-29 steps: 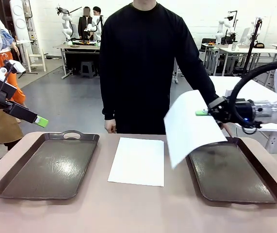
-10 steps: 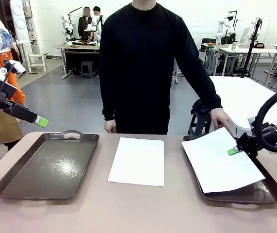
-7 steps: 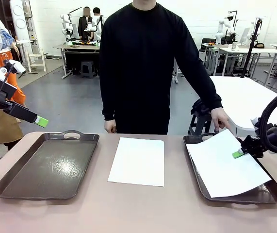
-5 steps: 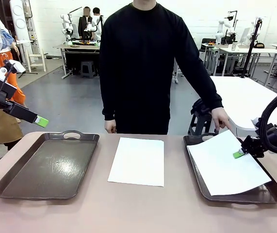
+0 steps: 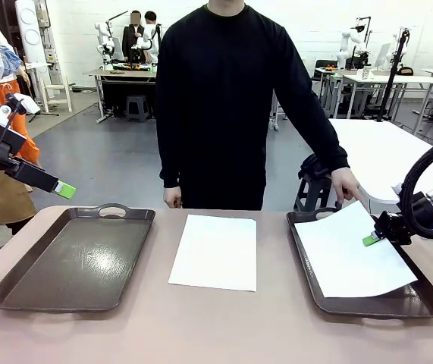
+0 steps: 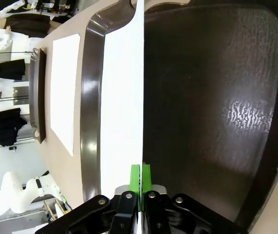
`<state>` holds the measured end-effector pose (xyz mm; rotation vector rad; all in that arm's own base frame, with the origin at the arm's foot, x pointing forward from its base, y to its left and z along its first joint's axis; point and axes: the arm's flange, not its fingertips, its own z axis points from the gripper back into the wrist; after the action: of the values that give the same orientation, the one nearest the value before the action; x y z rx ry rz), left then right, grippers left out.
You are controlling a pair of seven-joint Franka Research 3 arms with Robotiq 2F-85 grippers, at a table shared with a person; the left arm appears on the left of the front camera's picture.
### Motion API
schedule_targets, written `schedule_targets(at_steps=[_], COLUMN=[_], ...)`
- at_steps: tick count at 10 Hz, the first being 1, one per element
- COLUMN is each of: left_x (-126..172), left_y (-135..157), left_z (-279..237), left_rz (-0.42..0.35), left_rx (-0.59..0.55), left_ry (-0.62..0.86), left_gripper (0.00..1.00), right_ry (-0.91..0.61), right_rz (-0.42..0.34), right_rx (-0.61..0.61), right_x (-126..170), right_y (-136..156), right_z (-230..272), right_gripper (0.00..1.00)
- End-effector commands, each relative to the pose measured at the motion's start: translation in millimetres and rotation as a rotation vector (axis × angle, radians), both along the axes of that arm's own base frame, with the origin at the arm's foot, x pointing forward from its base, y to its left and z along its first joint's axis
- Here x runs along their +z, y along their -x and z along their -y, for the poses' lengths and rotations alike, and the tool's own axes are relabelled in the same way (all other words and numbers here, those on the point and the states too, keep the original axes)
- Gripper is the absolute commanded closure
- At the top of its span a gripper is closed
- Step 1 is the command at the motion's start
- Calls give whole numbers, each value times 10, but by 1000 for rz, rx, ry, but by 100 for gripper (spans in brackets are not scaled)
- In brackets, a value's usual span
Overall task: Sort the A4 documents.
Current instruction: Place the A4 Paper in the designated Handle tray.
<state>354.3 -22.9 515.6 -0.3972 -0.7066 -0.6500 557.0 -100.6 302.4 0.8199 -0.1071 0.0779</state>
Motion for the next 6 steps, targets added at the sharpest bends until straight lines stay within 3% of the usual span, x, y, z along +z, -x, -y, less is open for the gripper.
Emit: schedule_targets(at_steps=[1,2,3,4,5,6], left_x=[-17,-17,-17,-17,-17,-17], left_y=[-12,-12,-12,-12,-12,-12], left_z=[-26,-26,-26,-26,-26,-26], left_rz=[3,3,3,3,3,3], left_rx=[-12,-12,-12,-12,-12,-12], left_ry=[10,10,10,10,10,10], left_gripper=[0,0,0,0,0,0], right_ry=[11,25,43,55,69,90], right_rz=[1,8,11,17,18,23], right_rx=[-18,-1,11,15,18,16], right_x=[43,72,114,144,164,192], right_y=[67,75,84,84,84,91], right_z=[-136,-160,-176,-177,-167,-145], right_gripper=[79,79,60,75,41,56])
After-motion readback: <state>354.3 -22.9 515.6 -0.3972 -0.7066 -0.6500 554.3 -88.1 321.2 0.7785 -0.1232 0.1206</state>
